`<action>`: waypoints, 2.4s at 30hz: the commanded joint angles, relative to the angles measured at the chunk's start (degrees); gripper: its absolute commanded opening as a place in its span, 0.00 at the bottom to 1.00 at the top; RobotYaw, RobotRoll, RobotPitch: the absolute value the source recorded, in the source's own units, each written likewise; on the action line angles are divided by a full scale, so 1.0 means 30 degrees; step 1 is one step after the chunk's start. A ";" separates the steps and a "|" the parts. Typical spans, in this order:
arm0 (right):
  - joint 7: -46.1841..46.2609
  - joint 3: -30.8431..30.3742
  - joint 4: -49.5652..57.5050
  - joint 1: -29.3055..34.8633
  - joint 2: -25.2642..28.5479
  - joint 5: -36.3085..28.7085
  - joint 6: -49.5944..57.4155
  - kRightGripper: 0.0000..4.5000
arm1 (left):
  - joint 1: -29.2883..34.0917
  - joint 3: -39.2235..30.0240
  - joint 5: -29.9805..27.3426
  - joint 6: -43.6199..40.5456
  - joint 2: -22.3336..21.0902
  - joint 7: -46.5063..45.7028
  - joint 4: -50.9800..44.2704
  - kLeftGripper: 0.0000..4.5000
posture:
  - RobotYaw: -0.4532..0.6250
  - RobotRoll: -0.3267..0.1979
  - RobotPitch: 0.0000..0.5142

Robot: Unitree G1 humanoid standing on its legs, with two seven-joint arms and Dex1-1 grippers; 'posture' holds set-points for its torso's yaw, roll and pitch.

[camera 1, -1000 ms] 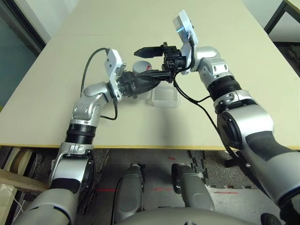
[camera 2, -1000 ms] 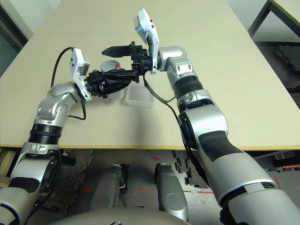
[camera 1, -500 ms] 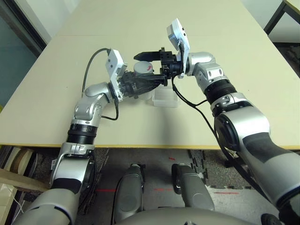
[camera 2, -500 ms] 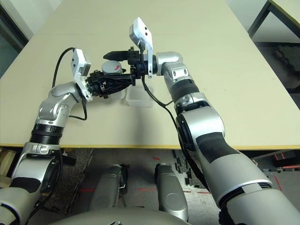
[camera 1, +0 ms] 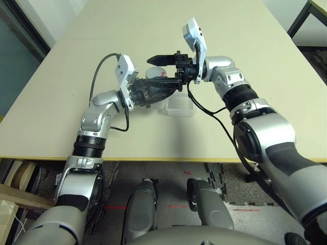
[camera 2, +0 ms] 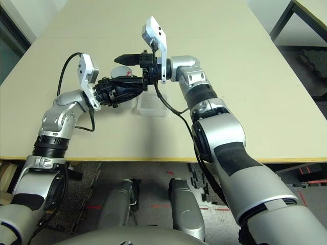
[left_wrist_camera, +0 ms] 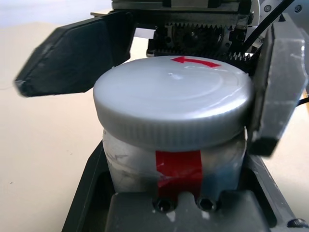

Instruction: Pour the medicine from the bottle into the box.

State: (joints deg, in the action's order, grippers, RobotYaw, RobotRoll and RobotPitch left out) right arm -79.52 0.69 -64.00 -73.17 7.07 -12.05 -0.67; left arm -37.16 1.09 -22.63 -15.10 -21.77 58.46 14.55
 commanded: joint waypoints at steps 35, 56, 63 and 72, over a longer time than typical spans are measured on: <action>-0.2314 0.0479 0.0719 0.0265 0.1595 -0.0010 0.0526 1.00 | -0.0042 0.0195 0.0183 0.0074 -0.0050 0.0394 0.0219 0.59 | 0.36 0.62 0.27; -0.0852 0.0313 0.0412 -0.0043 -0.0685 0.0204 -0.0025 1.00 | -0.0107 0.0236 0.0251 0.0123 0.0051 0.0435 0.0204 0.59 | 0.37 0.62 0.27; 0.0371 0.0361 -0.0332 -0.0227 -0.0525 0.0586 -0.0389 1.00 | 0.0009 0.0245 0.0187 0.0059 0.0041 0.0468 -0.0024 0.59 | 0.37 0.62 0.27; 0.0339 0.0575 -0.0829 -0.0162 0.0505 0.0683 -0.0400 1.00 | 0.0137 0.0231 0.0133 -0.0026 -0.0026 0.0464 -0.0176 0.59 | 0.37 0.62 0.26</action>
State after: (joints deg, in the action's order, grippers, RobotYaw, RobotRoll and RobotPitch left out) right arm -79.30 1.88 -65.40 -73.56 6.34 -10.74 -1.57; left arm -37.28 1.24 -22.26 -15.61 -21.50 58.58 14.76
